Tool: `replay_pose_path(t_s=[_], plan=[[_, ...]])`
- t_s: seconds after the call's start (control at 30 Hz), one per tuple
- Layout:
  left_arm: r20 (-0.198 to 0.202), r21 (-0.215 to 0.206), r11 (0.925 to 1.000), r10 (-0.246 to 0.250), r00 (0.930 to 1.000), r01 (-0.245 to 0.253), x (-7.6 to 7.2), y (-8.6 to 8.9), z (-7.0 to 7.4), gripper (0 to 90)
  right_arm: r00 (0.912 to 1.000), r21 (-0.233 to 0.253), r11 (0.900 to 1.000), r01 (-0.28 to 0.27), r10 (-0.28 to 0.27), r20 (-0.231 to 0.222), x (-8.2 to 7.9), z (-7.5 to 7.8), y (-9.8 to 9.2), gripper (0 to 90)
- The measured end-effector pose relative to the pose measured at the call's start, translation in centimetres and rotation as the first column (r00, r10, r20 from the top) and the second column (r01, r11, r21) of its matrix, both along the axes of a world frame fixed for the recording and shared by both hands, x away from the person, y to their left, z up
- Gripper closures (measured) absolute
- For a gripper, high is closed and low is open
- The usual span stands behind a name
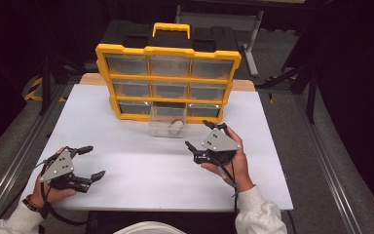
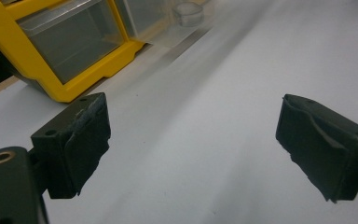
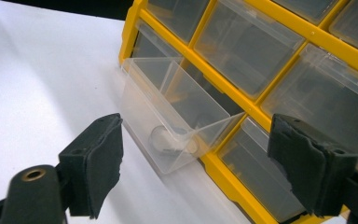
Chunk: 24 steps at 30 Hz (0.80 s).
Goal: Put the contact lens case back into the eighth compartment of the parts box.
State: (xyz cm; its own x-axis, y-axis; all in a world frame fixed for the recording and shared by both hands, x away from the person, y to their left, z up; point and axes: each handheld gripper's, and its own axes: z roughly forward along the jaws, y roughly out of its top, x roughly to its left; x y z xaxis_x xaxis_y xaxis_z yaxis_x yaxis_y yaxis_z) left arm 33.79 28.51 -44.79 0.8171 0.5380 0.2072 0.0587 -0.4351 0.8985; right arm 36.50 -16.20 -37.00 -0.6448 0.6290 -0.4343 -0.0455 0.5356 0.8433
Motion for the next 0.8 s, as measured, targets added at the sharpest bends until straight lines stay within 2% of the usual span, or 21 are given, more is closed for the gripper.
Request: replay_pose_path(t_s=[0.33, 0.8], plan=[[-0.004, -0.002, 1.0, -0.003, 1.0, 0.003, 0.0, -0.1, 0.0, 11.1, 1.0, -0.015, 1.0, 0.006, -0.006, -0.006, -0.7, -0.5, -0.7, 19.1], [-0.003, 0.001, 1.0, -0.001, 1.0, 0.001, 0.0, -0.1, -0.1, 11.1, 0.999, -0.035, 0.999, 0.013, -0.014, -0.043, -1.6, -2.0, -1.9, 17.8]])
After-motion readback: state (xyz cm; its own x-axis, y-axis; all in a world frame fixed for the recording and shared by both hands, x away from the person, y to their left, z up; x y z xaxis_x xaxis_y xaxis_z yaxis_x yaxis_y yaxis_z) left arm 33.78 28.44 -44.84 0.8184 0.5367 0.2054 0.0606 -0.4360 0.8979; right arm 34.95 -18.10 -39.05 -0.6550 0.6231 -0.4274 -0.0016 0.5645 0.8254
